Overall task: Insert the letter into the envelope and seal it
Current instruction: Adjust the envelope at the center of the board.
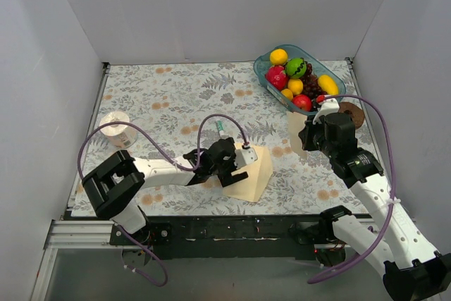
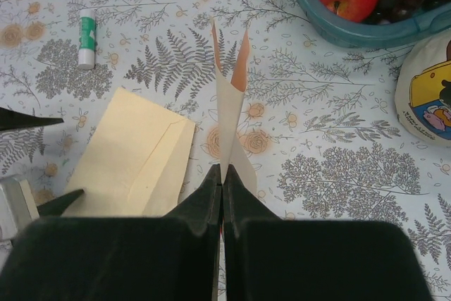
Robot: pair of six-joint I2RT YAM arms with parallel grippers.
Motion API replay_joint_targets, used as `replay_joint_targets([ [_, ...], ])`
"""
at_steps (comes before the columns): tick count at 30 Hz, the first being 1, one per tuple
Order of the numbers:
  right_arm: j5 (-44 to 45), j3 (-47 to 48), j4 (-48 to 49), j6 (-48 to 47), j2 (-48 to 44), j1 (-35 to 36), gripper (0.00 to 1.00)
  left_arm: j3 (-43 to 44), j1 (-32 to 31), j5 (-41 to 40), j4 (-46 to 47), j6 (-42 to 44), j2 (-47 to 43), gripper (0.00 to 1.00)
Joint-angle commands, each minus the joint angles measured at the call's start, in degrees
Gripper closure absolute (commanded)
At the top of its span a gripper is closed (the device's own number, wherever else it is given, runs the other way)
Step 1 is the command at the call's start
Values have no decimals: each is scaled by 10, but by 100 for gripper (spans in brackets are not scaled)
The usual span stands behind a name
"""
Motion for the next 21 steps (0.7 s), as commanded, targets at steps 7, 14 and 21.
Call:
replay_joint_targets([
  [7,-7,23,12,9,-11,-1,99,1,33,13,-45,-54,-115,2],
  [14,-27,9,19,73,-21,-1,99,5,36,-4,12,-200,-228,2],
  [21,-198,-43,81,231,-19,-1,99,-26,50,-153,17,-365,-215,2],
])
